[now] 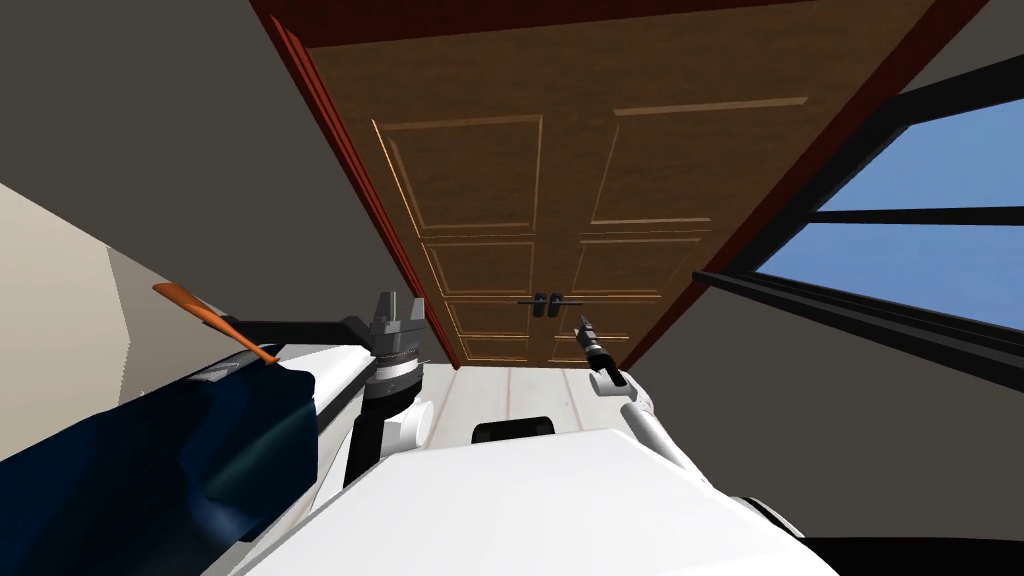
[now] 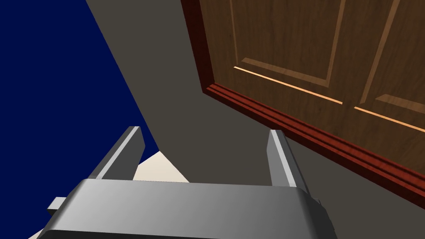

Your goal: Pull the door open

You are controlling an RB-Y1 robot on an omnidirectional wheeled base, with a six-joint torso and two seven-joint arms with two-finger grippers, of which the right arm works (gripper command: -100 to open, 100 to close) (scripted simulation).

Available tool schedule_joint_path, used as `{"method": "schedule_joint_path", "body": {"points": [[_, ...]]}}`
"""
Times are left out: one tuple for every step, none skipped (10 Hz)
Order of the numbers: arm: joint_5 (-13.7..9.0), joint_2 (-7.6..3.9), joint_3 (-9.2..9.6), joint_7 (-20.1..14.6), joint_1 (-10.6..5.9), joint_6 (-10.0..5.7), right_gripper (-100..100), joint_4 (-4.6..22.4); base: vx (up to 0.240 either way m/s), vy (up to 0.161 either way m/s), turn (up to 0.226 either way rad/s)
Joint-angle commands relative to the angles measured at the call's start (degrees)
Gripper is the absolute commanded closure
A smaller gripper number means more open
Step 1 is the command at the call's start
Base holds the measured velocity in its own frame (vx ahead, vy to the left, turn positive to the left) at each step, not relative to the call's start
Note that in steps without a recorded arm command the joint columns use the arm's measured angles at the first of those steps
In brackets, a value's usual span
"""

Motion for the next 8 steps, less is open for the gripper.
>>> {"method": "schedule_joint_path", "body": {"points": [[-0.3,-0.4,-0.09,-0.4,-0.84,-0.13,-100,1.9,0.094,-0.005,0.047],[-0.5,-0.83,-0.17,-0.8,-1.41,-0.13,-100,3.3,0.125,-0.019,0.069],[-0.4,-0.65,-0.11,-0.6,-1.18,-0.26,-100,2.7,0.059,-0.013,0.018],[-1.0,-2.29,-1.96,-1.2,-0.62,-0.72,-100,4.5,0.1,-0.032,0.046],[-1.0,-2.29,-1.96,-1.2,-0.62,-0.72,-100,4.5,0.102,-0.036,0.025],[-1.4,-3.2,-2.98,-1.5,-0.32,-1.05,-100,5.5,0.09,-0.03,0.036],[-1.5,-3.5,-3.31,-1.6,-0.24,-1.17,-100,5.9,0.095,-0.032,0.04],[-1.8,-4.33,-4.23,-2.0,-0.05,-1.54,-100,6.9,0.141,-0.051,0.08]]}}
